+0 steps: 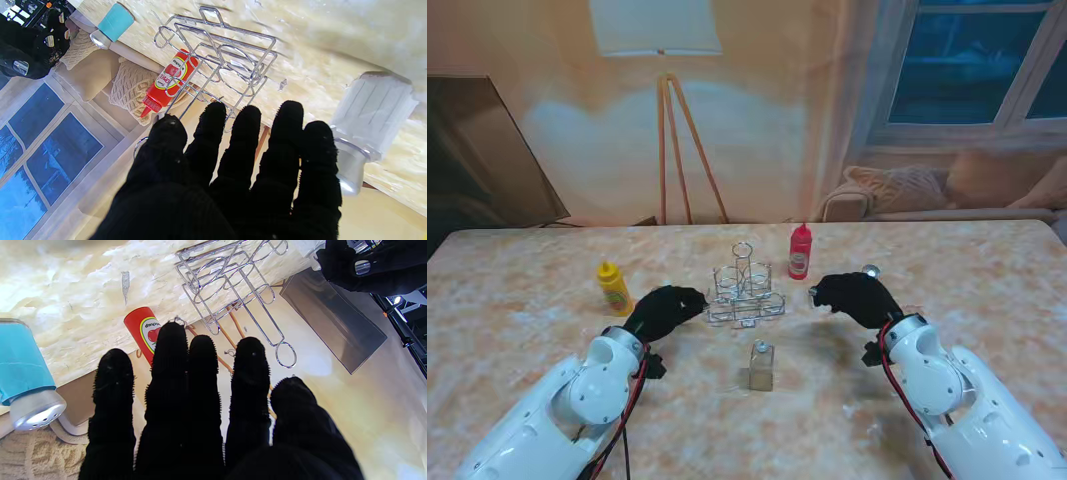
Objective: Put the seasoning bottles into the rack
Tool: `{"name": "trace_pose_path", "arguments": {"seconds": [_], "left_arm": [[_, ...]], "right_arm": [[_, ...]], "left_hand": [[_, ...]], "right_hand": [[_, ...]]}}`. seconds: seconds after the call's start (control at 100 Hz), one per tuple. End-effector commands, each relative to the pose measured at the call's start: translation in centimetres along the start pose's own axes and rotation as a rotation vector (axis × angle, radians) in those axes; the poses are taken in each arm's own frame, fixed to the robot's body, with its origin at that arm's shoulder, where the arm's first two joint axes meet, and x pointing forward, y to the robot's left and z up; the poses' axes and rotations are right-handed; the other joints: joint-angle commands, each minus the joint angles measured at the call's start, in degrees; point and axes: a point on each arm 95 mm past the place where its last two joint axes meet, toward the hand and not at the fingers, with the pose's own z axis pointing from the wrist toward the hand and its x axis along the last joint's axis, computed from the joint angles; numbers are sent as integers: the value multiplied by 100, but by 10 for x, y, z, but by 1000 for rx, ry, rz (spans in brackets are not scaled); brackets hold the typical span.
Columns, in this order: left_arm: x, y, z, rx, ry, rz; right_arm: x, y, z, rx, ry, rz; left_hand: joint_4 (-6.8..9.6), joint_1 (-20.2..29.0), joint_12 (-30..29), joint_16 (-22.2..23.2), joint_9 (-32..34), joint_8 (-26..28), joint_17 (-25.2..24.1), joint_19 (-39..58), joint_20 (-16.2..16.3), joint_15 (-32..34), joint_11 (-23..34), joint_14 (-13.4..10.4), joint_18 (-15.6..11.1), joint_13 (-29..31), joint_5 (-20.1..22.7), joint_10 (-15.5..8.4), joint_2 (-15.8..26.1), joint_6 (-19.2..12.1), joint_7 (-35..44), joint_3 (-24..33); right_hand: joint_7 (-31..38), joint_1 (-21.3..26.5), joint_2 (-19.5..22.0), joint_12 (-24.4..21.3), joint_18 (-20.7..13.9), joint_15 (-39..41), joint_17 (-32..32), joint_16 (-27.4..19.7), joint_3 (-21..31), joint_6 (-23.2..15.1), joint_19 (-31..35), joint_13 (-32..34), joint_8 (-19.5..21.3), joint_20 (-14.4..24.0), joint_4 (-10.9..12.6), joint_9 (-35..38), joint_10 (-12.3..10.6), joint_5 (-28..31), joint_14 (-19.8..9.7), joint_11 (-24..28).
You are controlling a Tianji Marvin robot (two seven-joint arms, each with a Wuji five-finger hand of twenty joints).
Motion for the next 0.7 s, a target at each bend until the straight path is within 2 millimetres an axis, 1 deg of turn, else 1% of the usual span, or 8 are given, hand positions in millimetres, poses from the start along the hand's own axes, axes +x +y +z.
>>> {"name": "trace_pose_path", "arguments": {"seconds": [0.0, 0.69], "left_arm": [[1, 3, 0, -16, 1, -4], [2, 2, 1, -21, 5, -4]], "right_arm": [[1, -6, -1, 22, 2, 7], [-1, -5, -1, 20, -2, 5]], "left_hand": [[-28, 183, 59, 117, -38, 0, -69, 50, -69, 129, 83, 68, -48, -96, 51, 18, 10, 18, -90, -111], [-28, 177, 70, 137, -27, -2, -63, 44, -55, 137, 81, 83, -34, -83, 54, 17, 9, 25, -95, -111]], "right_hand": [[33, 138, 25, 95, 38, 114, -48, 172, -87, -8, 106, 101, 52, -17, -86, 139, 14, 75, -17, 81], [47, 138, 34, 121, 39, 182, -49, 199, -93, -9, 106, 119, 70, -14, -80, 159, 3, 104, -12, 128]]}}
